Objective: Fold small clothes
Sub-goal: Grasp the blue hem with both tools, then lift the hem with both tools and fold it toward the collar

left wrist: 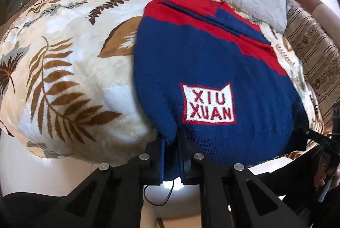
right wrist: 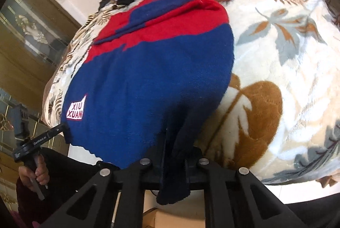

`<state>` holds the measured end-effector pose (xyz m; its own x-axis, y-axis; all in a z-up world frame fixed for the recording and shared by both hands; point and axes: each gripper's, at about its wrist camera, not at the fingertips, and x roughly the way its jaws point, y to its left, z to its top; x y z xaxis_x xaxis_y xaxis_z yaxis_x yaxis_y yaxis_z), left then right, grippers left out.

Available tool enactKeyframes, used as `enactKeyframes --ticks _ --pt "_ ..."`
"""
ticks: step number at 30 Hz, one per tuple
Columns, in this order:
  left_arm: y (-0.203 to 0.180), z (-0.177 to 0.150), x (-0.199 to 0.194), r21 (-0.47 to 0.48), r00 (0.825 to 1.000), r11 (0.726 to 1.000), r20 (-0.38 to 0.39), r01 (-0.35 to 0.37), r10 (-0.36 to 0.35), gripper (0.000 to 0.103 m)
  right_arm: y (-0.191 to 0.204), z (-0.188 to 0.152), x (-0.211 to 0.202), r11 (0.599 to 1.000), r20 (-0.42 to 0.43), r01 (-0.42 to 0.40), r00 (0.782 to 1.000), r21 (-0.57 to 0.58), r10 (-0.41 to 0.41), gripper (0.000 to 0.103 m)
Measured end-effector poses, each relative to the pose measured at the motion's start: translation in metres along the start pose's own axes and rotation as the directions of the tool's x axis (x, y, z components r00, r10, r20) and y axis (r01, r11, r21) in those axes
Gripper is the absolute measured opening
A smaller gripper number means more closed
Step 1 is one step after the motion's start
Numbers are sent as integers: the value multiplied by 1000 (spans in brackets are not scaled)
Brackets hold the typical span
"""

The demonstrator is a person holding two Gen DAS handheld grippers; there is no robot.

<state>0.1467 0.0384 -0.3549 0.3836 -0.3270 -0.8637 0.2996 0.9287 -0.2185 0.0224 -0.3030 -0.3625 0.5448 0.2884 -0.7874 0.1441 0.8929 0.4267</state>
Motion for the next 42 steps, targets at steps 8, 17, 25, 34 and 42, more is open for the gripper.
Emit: enactKeyframes --ticks 8,17,25,34,42 --pt "4 -1 2 -15 999 999 -17 29 -29 22 -12 4 8 994 -47 -30 998 105 35 21" --pt "2 1 -11 -2 996 998 55 70 -70 8 -8 3 6 997 -14 -39 999 67 40 14" --pt "8 40 -50 -21 974 983 134 184 -180 8 -9 22 -23 976 91 -185 980 113 175 13" --pt "-4 133 -86 29 933 963 241 267 -266 8 -5 94 -58 980 189 -185 967 70 169 10" --pt "6 240 -49 -43 922 954 273 296 -274 8 -5 209 -51 975 278 -206 944 79 177 10"
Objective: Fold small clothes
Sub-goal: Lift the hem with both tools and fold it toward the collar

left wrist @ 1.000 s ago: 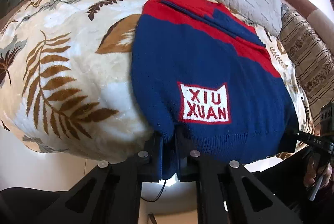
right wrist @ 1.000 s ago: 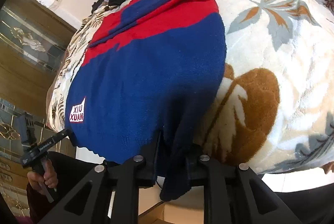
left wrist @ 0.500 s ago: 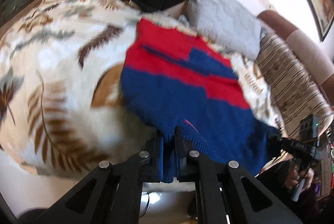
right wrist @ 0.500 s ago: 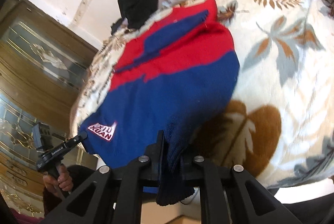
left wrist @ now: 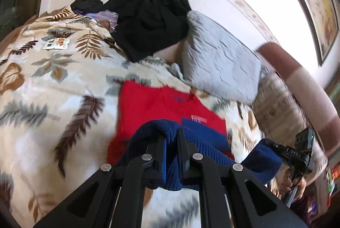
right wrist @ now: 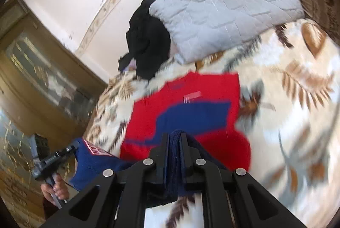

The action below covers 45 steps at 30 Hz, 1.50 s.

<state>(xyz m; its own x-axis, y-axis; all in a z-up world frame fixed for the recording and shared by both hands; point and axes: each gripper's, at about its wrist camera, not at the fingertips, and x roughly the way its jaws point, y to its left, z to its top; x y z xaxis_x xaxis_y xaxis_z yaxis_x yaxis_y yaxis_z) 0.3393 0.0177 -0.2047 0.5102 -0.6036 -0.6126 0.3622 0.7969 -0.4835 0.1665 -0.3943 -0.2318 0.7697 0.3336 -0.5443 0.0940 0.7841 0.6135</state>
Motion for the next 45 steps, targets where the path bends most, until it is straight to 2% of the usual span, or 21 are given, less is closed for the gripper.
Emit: enactKeyframes --ticks 5,9,11,13,16,19,20,23,26,29,31,32,33,35,36,38,41,45 --pt "35 48 80 -100 999 994 -20 -51 49 8 -22 64 53 997 40 1 999 77 -4 10" --pt "64 60 142 -176 994 979 -63 -99 90 8 -59 104 104 984 62 7 998 176 -18 10" --pt "85 57 179 -208 984 966 -126 -151 127 8 -78 120 125 976 68 8 997 216 -24 10" --pt "97 52 196 -218 974 958 -171 -187 151 9 -92 128 146 974 55 36 997 224 -49 10" --pt "101 53 191 -251 984 957 -138 -145 112 10 -95 128 166 980 8 29 999 197 -31 13" --pt "105 53 185 -309 993 946 -99 -97 69 12 -84 120 179 989 -48 100 994 108 -95 16" --pt "106 53 185 -313 992 945 -102 -97 68 12 -80 119 183 991 -61 110 993 79 -106 27" --pt "102 52 184 -302 991 947 -105 -106 77 12 -74 119 198 989 -104 138 986 51 -132 85" --pt "102 55 183 -322 994 943 -92 -85 58 13 -65 120 206 985 -24 171 985 1 -171 86" --pt "106 56 183 -352 995 933 -89 -74 45 13 -46 127 227 974 -45 200 978 -105 -206 83" --pt "108 55 184 -365 995 928 -88 -69 39 13 -30 128 249 950 -86 237 962 -203 -259 72" --pt "108 56 184 -372 995 926 -88 -66 36 13 -26 127 259 941 -112 250 953 -229 -281 60" --pt "108 56 183 -376 996 925 -84 -62 33 14 -24 125 272 923 -153 280 933 -263 -327 48" --pt "107 57 180 -376 997 925 -72 -59 34 15 -22 117 293 881 -196 342 887 -328 -417 36" --pt "105 58 175 -369 997 927 -60 -62 43 16 -21 113 295 860 -184 366 875 -355 -448 26" --pt "101 61 166 -355 998 933 -37 -66 56 20 -19 113 287 845 -140 391 874 -365 -465 10" --pt "90 65 145 -318 996 945 4 -79 85 25 -22 123 254 874 -51 393 905 -287 -423 10" --pt "72 65 126 -255 990 959 26 -127 138 27 -40 138 207 885 43 428 903 -183 -428 9"
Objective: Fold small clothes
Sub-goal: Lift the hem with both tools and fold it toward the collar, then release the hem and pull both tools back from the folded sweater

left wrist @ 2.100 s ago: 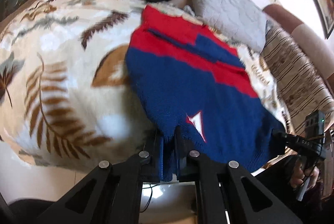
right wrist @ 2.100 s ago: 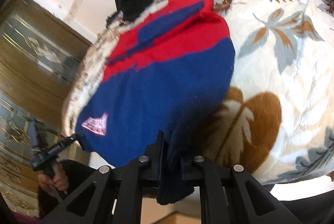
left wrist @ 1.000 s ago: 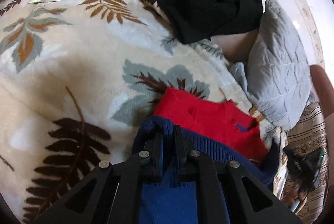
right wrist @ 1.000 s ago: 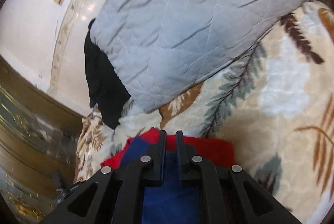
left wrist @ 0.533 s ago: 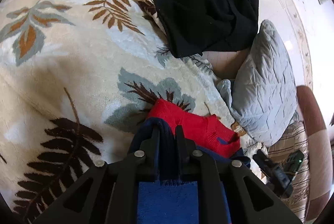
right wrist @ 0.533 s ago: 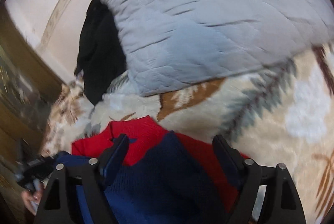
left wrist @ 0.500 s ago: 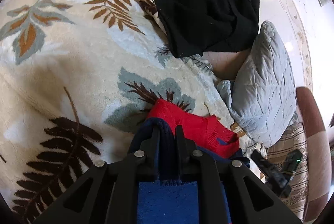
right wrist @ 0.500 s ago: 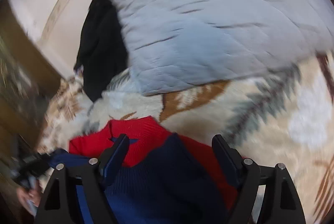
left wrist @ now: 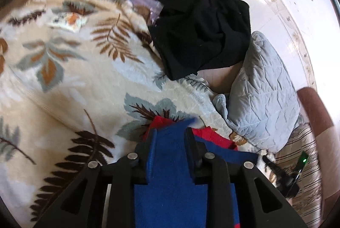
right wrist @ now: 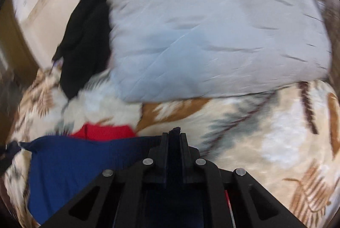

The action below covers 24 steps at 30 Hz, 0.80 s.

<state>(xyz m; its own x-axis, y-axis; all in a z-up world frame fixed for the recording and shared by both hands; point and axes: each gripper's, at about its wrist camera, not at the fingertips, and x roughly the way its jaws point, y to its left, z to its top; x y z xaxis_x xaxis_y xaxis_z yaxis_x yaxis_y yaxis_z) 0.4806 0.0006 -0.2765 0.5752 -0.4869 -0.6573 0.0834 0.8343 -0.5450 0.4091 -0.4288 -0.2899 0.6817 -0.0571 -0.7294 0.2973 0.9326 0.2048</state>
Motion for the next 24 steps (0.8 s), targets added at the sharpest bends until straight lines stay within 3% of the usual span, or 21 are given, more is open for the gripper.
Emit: enactKeyframes --ticks 3,6,7,8,10,13,15,17,18,22,24 --pt "-12 -7 -2 58 1000 998 -16 -21 22 40 -33 5 -9 993 16 28 999 113 -30 9" --pt "-26 -18 3 154 994 984 -37 -91 98 47 -61 2 -8 968 -2 -58 998 244 60 13" --pt "-29 -22 7 181 990 977 -52 -116 128 55 -64 -2 -11 958 2 -88 996 273 91 13" --pt "-33 -27 10 212 984 967 -70 -144 162 64 -64 -9 -16 950 4 -129 991 285 134 13" --pt "-40 -38 16 272 973 943 -74 -190 217 67 -48 -26 -20 953 -38 -165 983 252 181 13" --pt "-47 -60 30 400 936 871 -77 -286 343 71 -27 -60 -20 965 -144 -178 968 194 207 13" --pt "-43 -77 43 458 903 821 -87 -340 422 71 -27 -82 -15 970 -212 -135 961 202 178 12" --pt "-38 -88 51 499 865 773 -90 -390 494 71 -36 -101 -20 966 -179 -132 968 222 173 12" --pt "-39 -91 46 503 866 768 -73 -397 495 71 -39 -107 -27 966 -160 -132 972 221 169 12" --pt "-60 -94 1 506 900 762 67 -403 431 71 -40 -120 -59 974 -162 -91 979 209 126 13" --pt "-74 -99 -29 500 907 761 148 -412 394 71 -40 -124 -82 971 -121 -115 982 209 142 14"
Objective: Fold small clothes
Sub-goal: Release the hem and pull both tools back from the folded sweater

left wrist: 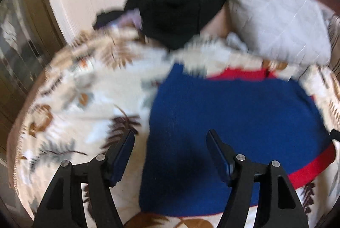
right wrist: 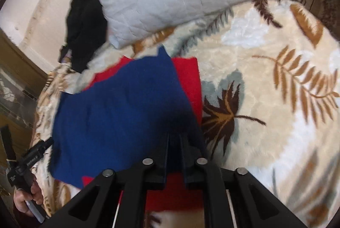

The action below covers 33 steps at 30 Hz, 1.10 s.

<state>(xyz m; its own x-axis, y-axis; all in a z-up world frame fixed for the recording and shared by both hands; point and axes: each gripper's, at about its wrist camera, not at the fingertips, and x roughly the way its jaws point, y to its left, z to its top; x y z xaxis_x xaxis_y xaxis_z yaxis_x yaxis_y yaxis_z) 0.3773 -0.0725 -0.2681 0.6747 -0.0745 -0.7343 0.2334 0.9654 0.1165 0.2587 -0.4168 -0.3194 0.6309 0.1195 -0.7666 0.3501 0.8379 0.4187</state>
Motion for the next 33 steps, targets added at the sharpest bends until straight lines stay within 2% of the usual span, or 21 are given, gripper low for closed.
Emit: enactKeyframes --ticks 3,4,7,8,10,11,12,14,19,26,33 --pt "-3 -6 -42 -5 996 1000 84 -4 5 76 8 -10 -29 996 60 -87 994 5 87 14" --pt "-5 -7 -53 -6 994 1000 106 -7 7 80 11 -12 -37 995 82 -103 991 -1 103 14" --pt "-11 -12 -84 0 987 1000 161 -11 11 81 28 -19 -59 991 144 -128 981 -45 134 18" --pt "-15 -12 -92 3 985 1000 173 -11 10 81 32 -22 -66 988 164 -144 975 -56 151 24" --pt "-21 -15 -104 9 982 1000 188 -17 15 81 41 -26 -74 986 184 -155 969 -68 165 44" --pt "-23 -18 -109 9 981 1000 193 -24 22 81 45 -28 -78 986 196 -152 967 -74 164 72" --pt "-25 -23 -115 8 980 1000 197 -31 28 81 48 -30 -83 986 227 -148 960 -79 163 81" --pt "-26 -34 -125 -4 980 1000 196 -30 31 81 55 -38 -96 988 290 -126 945 -94 148 81" --pt "-22 -53 -135 -53 981 999 192 -5 15 82 59 -51 -112 985 316 -136 934 -109 164 81" --pt "-22 -55 -129 -59 980 998 198 -13 24 82 53 -70 -124 986 326 -117 933 -120 151 81" --pt "-24 -53 -110 -45 984 998 173 -34 41 82 49 -70 -115 985 302 -137 939 -107 164 81"
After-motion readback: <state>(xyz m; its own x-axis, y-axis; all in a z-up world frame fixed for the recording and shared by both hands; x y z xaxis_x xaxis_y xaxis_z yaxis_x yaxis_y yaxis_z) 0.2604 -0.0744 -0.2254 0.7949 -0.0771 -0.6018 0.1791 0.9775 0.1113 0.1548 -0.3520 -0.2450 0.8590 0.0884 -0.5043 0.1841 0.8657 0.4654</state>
